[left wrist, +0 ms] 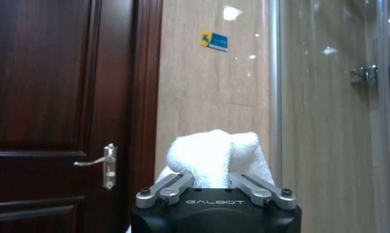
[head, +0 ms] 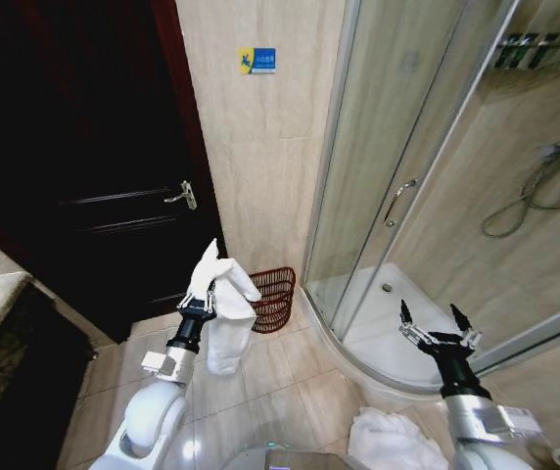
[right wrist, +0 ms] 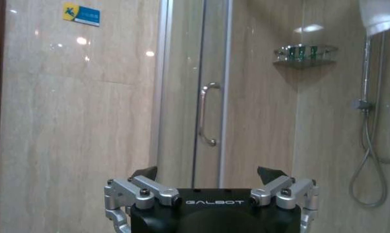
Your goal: Discard the used towel into the hamper.
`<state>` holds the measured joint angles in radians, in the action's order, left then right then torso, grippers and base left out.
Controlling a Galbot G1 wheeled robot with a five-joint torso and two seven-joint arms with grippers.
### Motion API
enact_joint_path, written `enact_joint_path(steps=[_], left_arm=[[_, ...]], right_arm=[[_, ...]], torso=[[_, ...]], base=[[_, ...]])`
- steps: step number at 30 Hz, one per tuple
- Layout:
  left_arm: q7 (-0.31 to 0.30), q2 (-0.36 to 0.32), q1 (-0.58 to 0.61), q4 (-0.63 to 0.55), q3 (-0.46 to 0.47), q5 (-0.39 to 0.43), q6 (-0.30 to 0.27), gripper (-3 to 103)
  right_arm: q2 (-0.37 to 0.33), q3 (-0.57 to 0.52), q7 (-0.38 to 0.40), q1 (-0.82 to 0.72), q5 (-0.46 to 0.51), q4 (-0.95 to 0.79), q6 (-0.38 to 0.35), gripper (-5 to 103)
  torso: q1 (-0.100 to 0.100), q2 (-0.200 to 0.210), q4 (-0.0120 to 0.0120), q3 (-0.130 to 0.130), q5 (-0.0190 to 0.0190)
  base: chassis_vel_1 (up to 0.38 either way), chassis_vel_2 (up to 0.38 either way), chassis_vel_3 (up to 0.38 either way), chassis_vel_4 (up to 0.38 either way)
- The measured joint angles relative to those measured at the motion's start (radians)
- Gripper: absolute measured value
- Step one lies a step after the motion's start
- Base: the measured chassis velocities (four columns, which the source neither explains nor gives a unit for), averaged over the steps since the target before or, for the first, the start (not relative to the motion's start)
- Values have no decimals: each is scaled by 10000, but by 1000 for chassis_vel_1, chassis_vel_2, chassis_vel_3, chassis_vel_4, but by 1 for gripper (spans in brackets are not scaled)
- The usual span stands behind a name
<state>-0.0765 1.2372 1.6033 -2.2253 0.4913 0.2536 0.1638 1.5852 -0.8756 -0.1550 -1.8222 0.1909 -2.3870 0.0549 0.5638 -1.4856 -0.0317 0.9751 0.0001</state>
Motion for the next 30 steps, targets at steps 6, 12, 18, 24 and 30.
enact_joint_path(steps=[6,12,18,24,30], left_arm=[[8,-15,-20,8,2,3,-7,7],[14,-18,-28,14,-13,3,-19,7],[20,-14,-43,66,-55,-23,-27,7],[27,-7,-76,67,-102,-55,-56,7],[32,3,-71,67,-126,-81,-72,7]], right_arm=[[15,17,11,5,-25,1,11,100],[16,33,12,-1,15,34,135,100],[22,23,-265,-4,202,145,402,100],[17,-16,-371,4,159,240,405,100],[14,-16,-366,-2,154,258,413,100]], torso=[[1,0,-1,0,-1],[0,0,-2,0,-2],[0,0,-1,0,-4],[-1,0,0,0,0],[-4,-1,0,-1,-1]], base=[[155,150,-143,-145],[148,150,-134,-141],[61,72,-65,-61],[0,0,0,0],[-20,27,22,-29]])
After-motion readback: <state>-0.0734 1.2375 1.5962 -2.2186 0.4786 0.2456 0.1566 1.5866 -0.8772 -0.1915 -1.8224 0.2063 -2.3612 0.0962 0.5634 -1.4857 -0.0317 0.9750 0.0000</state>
